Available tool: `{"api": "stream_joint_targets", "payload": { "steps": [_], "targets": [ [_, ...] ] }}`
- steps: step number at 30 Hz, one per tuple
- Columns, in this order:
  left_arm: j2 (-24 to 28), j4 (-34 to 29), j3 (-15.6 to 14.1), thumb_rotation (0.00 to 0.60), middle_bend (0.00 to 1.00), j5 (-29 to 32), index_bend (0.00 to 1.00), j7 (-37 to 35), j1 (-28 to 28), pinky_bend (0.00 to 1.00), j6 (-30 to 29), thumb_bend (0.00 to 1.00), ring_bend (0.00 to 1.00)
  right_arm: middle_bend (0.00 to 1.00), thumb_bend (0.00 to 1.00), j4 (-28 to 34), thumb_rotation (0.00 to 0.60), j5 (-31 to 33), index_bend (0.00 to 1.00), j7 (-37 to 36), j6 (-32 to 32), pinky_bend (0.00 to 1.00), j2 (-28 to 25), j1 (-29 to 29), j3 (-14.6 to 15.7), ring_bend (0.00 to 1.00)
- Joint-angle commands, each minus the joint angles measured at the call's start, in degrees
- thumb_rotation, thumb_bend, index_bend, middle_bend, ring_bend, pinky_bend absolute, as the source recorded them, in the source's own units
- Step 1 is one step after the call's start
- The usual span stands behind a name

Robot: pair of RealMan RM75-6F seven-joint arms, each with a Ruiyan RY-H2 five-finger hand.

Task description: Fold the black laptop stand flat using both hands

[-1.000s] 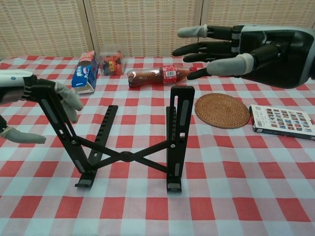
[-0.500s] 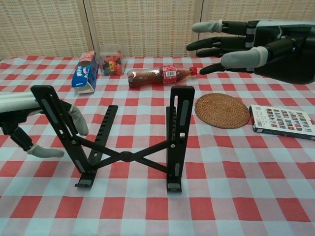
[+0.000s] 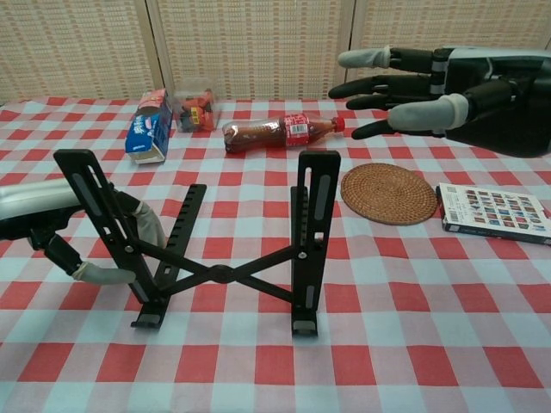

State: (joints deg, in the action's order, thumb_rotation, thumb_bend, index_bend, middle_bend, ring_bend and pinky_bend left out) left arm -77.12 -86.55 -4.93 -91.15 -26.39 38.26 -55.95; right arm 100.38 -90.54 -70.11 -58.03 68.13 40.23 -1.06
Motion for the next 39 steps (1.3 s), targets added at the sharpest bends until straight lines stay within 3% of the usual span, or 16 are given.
{"api": "stream_joint_targets", "payload": {
  "steps": [1, 27, 33, 39],
  "targets": [
    [-0.1, 0.0, 0.1, 0.504, 0.34, 0.0, 0.47, 0.1, -0.1, 0.26, -0.1, 0.26, 0.32, 0.17, 0.09, -0.1, 0.600, -0.1, 0.09, 0.0, 0.1, 0.14, 0.0, -0.1, 0.0, 0.05],
    [-0.6, 0.5, 0.6, 0.565, 0.34, 0.3, 0.56, 0.7, -0.3, 0.26, 0.8, 0.31, 0.32, 0.17, 0.09, -0.3, 0.600, -0.9, 0.09, 1.3, 0.9, 0.14, 0.3, -0.7, 0.6, 0.05],
    [-0.6, 0.4, 0.7, 0.566, 0.34, 0.2, 0.57, 0.6, -0.3, 0.26, 0.8, 0.31, 0.32, 0.18, 0.09, 0.7, 0.600, 2.2, 0.11, 14.5, 3.7, 0.14, 0.6, -1.2, 1.4, 0.05],
    [-0.4, 0.2, 0.7, 0.564, 0.34, 0.2, 0.57, 0.6, -0.3, 0.26, 0.9, 0.31, 0.32, 0.21, 0.16, 3.3, 0.600, 10.2, 0.28, 31.8, 8.3, 0.14, 2.5, -0.9, 1.4, 0.07]
  ]
}}
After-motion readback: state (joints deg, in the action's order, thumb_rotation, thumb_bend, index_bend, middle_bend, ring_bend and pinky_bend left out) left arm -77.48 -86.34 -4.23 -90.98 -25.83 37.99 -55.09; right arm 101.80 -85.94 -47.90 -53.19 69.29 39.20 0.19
